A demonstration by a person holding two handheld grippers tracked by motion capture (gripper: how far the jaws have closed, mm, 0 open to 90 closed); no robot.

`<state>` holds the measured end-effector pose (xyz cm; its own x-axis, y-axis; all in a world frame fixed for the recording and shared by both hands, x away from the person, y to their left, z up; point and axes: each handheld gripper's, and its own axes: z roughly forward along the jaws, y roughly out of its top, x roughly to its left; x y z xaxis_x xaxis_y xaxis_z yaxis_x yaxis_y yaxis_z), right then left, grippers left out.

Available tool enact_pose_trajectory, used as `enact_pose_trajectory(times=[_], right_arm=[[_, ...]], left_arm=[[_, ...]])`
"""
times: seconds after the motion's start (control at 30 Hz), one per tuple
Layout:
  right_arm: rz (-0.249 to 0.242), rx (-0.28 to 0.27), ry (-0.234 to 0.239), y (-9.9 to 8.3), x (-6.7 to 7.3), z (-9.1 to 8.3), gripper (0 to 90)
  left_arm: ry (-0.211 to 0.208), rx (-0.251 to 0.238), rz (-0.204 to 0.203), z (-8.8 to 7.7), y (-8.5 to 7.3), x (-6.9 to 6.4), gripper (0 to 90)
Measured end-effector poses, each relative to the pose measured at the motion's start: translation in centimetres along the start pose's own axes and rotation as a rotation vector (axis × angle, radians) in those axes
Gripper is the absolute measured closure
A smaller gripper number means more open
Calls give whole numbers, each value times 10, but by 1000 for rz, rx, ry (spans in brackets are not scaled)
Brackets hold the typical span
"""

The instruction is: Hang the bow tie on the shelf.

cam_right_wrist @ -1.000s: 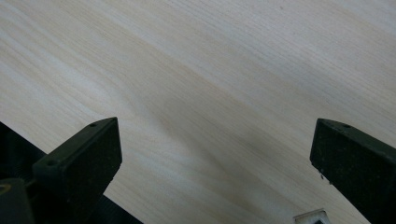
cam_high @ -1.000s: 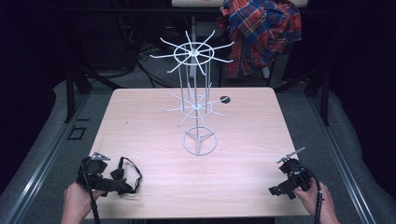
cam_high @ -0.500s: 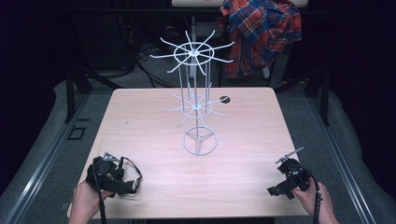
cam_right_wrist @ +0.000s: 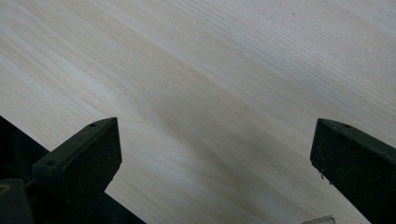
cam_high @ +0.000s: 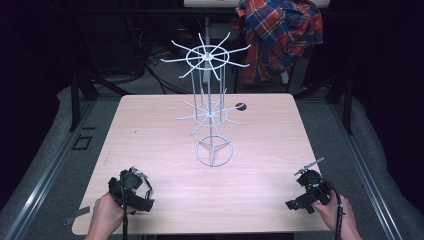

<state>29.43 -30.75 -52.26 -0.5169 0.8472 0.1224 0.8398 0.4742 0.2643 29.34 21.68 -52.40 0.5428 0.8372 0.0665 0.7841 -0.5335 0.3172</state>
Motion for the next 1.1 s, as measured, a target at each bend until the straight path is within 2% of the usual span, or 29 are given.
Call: enact_pose_trajectory(times=[0.07, 0.17, 0.23, 0.33, 0.4, 0.47, 0.5, 0.57, 0.6, 0.73, 0.77, 0.8, 0.83, 0.9, 0.93, 1.07, 1.1], right_arm=[[3, 10, 2, 0, 0, -1, 15], [-7, 16, -2, 0, 0, -1, 15], [-8, 20, -3, 0, 0, -1, 15], [-9, 11, -4, 0, 0, 0, 15], [-9, 7, 5, 0, 0, 1, 16], [-12, 18, -7, 0, 0, 0, 16], [-6, 8, 3, 0, 0, 0, 16], [-10, 21, -9, 0, 0, -1, 16], [6, -3, -9, -1, 1, 0, 16], [6, -6, -13, -1, 1, 0, 16], [6, -6, -13, -1, 1, 0, 16], [6, -6, -13, -1, 1, 0, 16], [6, -6, -13, -1, 1, 0, 16], [-6, 5, -8, 0, 1, 0, 16], [-24, 26, -10, 1, 0, -1, 16], [-23, 21, -11, 1, 0, 0, 16], [-9, 25, 3, 1, 1, 0, 16]], left_arm=[[12, 26, 1, 3, 0, 0, 16], [24, 37, 6, 4, 0, -1, 136], [29, 39, 6, 5, 0, -1, 182], [11, 40, 14, 7, 1, -2, 299], [4, 42, 15, 7, 0, -2, 318], [-8, 51, 25, 8, 0, -2, 374], [-9, 58, 32, 9, 0, -3, 394], [-2, 76, 52, 11, 0, -4, 452], [0, 85, 61, 12, 1, -5, 498], [-4, 89, 70, 14, 1, -5, 607], [-4, 87, 72, 14, 1, -5, 607], [-6, 86, 72, 14, 0, -5, 657], [-7, 85, 73, 14, 0, -5, 657], [-7, 91, 75, 15, 0, -4, 718], [-3, 99, 75, 16, -1, -4, 736], [9, 108, 81, 16, 0, -4, 780], [8, 108, 81, 16, 0, -4, 797]])
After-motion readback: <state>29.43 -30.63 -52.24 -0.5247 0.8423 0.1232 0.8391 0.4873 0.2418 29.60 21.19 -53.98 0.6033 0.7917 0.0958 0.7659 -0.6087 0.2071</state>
